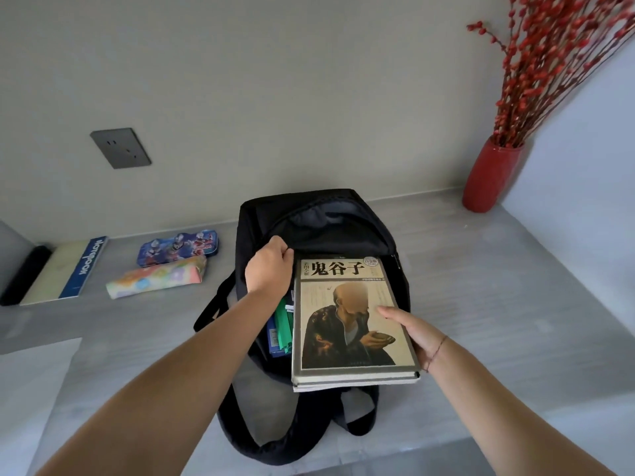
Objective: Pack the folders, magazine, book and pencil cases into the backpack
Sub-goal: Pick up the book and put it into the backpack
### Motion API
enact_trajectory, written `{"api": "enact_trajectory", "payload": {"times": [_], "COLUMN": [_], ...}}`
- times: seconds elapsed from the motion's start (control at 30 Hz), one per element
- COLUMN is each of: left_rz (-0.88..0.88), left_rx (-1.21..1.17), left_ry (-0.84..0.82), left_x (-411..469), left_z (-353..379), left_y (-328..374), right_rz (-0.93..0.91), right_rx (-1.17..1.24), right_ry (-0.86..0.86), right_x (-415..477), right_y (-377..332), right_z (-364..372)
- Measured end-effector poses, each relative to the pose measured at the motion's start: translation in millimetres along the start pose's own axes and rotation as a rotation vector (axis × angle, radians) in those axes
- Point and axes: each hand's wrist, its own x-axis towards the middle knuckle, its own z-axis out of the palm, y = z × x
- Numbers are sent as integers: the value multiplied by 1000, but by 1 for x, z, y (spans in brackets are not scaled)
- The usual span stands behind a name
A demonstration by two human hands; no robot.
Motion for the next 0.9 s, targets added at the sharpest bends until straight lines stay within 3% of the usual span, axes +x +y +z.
{"api": "enact_trajectory", "payload": {"times": [0.17,0.43,0.57,0.7,0.9], "left_rz": [161,356,375,364,359], "left_rx": [187,332,341,332,298], "left_ry": [-138,-183,-164,-169,-180], "left_x": [2,7,10,8,4], "left_z": [-6,6,8,4,6], "left_y": [1,12,14,13,11], "right_rz": [18,-9,-66,-224,-374], "right_rx": [-65,-124,-134,-473,-507], "right_ry": [51,102,194,372,358], "right_x": [20,47,65,75,64], "right_y": [-29,-71,-96,-103,-69], "right_z": [5,16,26,37,28]}}
